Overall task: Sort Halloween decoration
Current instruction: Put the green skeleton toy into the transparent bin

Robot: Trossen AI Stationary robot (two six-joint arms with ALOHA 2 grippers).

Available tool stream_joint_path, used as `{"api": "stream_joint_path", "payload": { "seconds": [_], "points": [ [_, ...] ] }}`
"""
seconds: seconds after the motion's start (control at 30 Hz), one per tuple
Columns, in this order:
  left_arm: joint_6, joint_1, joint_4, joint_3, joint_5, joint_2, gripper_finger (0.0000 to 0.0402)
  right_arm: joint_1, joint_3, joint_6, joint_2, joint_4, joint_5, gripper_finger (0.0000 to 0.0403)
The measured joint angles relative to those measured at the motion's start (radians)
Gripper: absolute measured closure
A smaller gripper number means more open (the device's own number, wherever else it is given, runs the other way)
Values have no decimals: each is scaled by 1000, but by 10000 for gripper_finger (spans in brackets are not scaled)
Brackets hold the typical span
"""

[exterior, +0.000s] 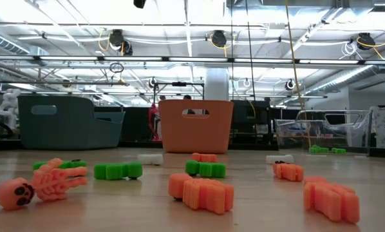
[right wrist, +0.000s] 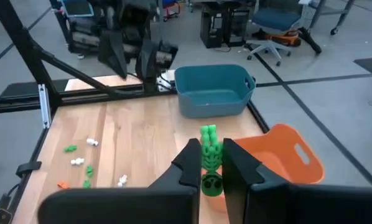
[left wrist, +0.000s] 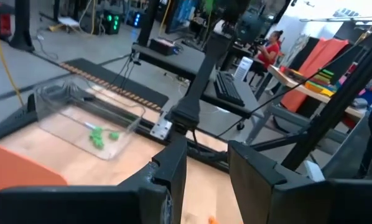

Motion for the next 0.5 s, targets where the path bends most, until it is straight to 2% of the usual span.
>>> {"api": "stream_joint_path", "payload": {
  "seconds": [0.3,0.4,0.5],
  "points": [
    [13,-1,19,0,-1,-1,285,0,-405,84,-160,389,-55,387],
    [18,-1,19,0,-2,0,285,0,-477,77,-188,483,-54,387],
    [18,-1,19,0,-24,0,285,0,-503,54,-199,504,-54,387]
  ]
}}
